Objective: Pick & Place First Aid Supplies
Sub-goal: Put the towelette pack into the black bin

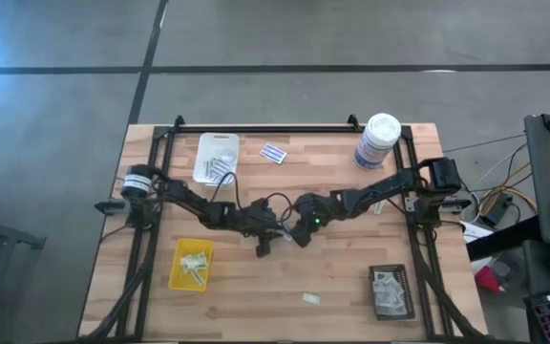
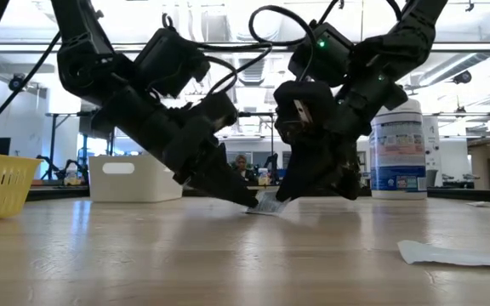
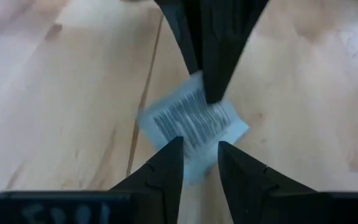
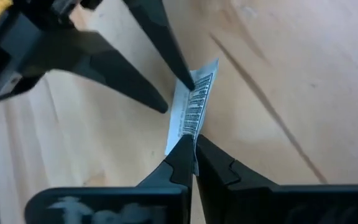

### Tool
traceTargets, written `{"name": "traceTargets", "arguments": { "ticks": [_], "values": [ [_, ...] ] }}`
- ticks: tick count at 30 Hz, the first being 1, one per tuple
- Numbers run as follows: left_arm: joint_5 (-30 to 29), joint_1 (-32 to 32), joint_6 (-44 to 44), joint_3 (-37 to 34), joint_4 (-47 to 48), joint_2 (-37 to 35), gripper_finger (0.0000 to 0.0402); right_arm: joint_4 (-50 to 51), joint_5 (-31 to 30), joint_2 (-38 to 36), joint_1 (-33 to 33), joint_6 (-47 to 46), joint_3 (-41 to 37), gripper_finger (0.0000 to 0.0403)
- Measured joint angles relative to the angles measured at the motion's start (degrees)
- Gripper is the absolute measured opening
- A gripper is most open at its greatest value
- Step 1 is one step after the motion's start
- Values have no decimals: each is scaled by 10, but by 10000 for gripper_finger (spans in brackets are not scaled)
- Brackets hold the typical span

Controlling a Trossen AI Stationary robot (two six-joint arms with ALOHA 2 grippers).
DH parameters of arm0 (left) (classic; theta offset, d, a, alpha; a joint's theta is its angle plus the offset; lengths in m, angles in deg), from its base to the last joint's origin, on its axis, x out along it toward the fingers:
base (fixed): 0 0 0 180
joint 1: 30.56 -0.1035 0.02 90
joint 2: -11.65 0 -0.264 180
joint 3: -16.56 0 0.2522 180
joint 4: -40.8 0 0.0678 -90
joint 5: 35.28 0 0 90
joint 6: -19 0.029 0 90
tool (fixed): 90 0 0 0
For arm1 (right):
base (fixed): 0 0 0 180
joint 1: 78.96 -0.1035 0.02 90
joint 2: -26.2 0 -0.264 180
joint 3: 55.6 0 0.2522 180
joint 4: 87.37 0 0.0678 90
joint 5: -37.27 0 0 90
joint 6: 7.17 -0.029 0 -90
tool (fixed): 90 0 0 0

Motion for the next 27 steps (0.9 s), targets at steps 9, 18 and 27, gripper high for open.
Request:
{"name": "traceTargets", "arguments": {
  "ticks": [9, 18, 27],
  "values": [
    [-2, 0, 13, 0, 26, -53, 115, 66, 4, -15, -1, 7, 0, 8],
    [-10, 0, 42, 0, 110, -123, 115, 197, 1, -86, -31, 17, 0, 8],
    [-25, 0, 50, -10, 119, -134, 115, 292, -5, -184, -99, -15, 0, 8]
  ]
}}
